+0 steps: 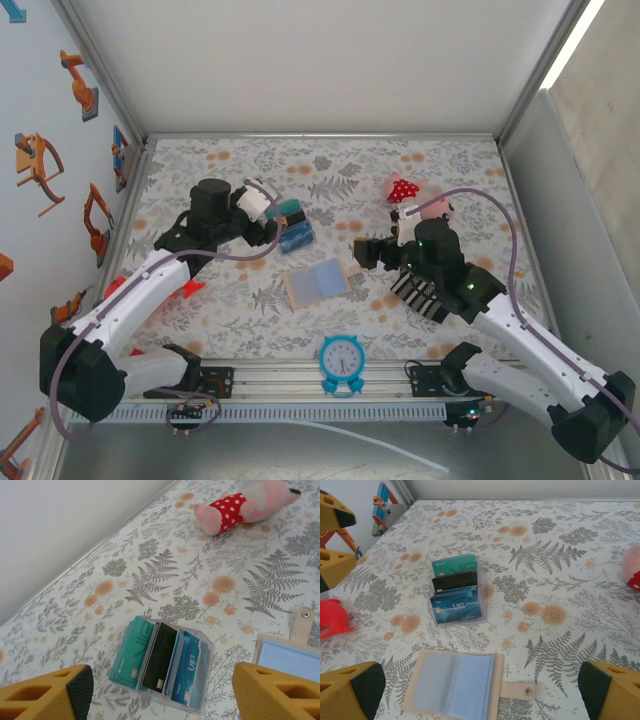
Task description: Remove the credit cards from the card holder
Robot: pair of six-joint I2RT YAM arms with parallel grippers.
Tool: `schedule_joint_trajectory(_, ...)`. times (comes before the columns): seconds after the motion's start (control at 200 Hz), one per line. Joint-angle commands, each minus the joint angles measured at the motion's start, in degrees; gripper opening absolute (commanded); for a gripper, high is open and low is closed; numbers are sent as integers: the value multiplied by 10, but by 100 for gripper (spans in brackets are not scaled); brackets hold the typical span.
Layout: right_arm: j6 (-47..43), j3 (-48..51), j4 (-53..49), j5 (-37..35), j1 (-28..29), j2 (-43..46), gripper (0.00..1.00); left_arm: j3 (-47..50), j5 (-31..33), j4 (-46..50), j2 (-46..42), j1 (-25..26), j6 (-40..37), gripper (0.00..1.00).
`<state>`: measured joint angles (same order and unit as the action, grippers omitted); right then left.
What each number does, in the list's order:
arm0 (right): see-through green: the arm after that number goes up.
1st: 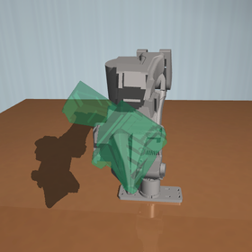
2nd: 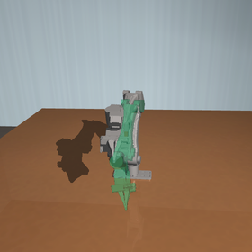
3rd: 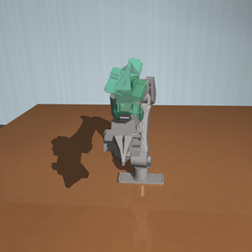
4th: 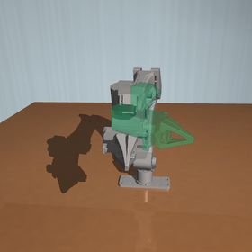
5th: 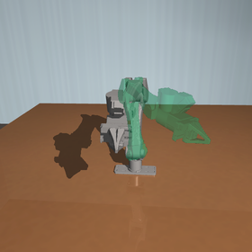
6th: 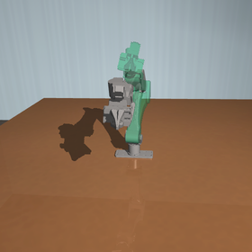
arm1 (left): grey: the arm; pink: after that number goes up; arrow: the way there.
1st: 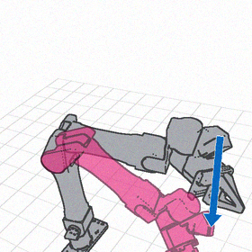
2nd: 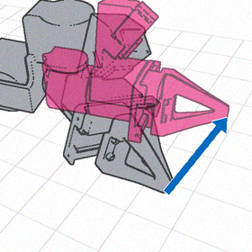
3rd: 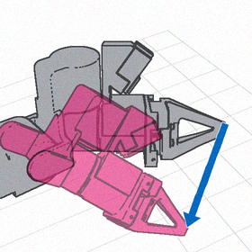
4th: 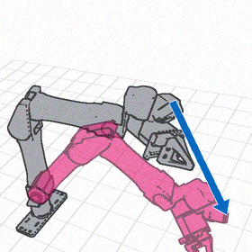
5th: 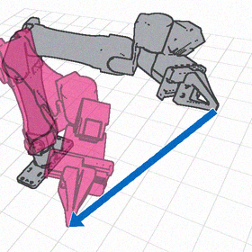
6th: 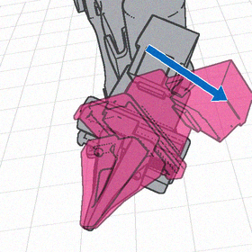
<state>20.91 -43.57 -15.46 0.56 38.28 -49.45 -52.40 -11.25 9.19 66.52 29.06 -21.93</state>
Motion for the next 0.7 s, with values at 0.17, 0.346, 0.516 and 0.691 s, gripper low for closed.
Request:
schedule_joint_trajectory(0.17, -14, -13, -28, -73, 0, 7, 99, 63, 127, -38, -109, 1, 71, 97)
schedule_joint_trajectory(0.346, -15, -2, -28, -111, 0, 6, 99, 100, 230, -54, -146, 0, 108, 97)
schedule_joint_trajectory(0.516, -24, 58, 7, -205, 0, 17, 99, 163, 351, -115, -160, -16, 142, 97)
schedule_joint_trajectory(0.691, -28, 114, 38, -300, 0, 39, 99, 208, 375, -151, -177, -68, 182, 97)
